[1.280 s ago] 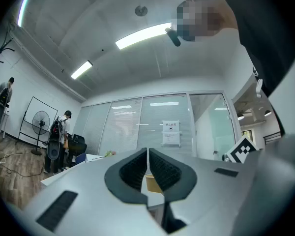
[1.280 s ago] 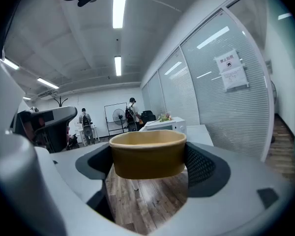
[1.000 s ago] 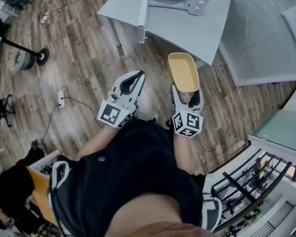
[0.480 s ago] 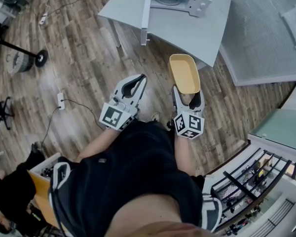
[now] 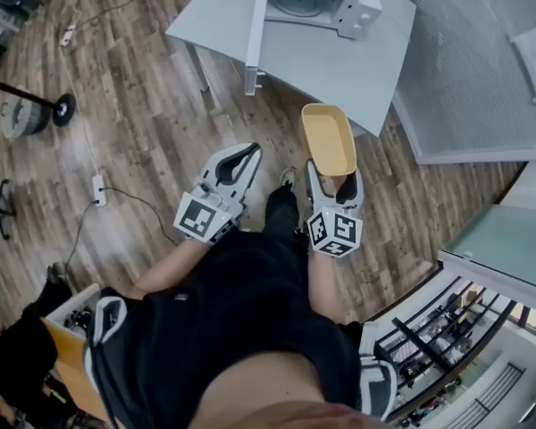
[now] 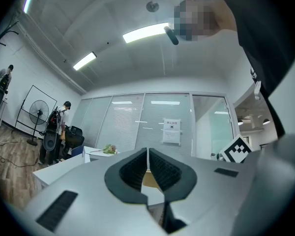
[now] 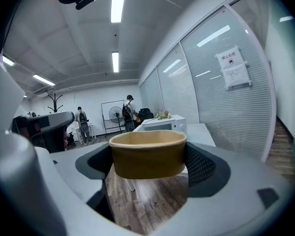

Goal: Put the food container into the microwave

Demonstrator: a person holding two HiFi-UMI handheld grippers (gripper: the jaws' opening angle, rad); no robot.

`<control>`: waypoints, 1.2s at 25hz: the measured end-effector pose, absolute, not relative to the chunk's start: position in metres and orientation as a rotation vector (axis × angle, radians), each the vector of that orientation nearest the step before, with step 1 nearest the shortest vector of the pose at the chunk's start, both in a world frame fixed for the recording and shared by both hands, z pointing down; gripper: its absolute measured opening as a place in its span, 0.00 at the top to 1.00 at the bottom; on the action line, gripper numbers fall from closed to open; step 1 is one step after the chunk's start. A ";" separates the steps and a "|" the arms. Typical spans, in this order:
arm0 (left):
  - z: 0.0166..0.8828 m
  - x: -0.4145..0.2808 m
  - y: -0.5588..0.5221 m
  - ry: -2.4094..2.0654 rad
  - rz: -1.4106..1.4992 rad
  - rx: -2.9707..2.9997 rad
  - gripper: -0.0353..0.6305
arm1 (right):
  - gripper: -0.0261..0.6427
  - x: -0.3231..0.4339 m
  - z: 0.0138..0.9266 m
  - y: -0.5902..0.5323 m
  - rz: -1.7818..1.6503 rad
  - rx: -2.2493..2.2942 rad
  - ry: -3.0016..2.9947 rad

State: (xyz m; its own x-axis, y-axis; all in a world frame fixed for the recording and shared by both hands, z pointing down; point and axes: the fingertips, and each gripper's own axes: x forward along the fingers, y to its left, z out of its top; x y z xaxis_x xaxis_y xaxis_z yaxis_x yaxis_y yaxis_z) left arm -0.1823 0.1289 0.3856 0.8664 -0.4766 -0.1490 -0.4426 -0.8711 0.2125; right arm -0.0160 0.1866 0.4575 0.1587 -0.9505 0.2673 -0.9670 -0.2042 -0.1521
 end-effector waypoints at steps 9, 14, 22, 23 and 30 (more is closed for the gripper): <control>0.377 -0.062 0.050 -0.855 -0.360 2.858 0.90 | 0.26 0.106 0.476 0.081 0.453 2.233 -2.059; 0.370 -0.007 0.011 -0.966 -0.356 2.850 0.90 | 0.26 0.160 0.478 0.020 0.454 2.138 -2.124; 0.384 0.041 -0.051 -1.040 -0.317 2.827 0.90 | 0.26 0.198 0.497 -0.074 0.476 2.040 -2.190; 0.388 0.045 -0.061 -1.043 -0.316 2.830 0.90 | 0.26 0.200 0.501 -0.089 0.472 2.033 -2.193; 0.405 0.072 -0.144 -1.050 -0.320 2.800 0.90 | 0.26 0.212 0.544 -0.196 0.503 1.997 -2.151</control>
State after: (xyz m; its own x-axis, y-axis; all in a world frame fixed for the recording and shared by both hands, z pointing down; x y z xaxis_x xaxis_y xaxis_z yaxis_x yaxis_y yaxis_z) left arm 0.0718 -0.1443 0.4051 0.7348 -0.6613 -0.1506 -0.6328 -0.7484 0.1987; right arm 0.2122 -0.1959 0.5437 -0.0933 -0.9348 0.3427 -0.9898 0.0500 -0.1332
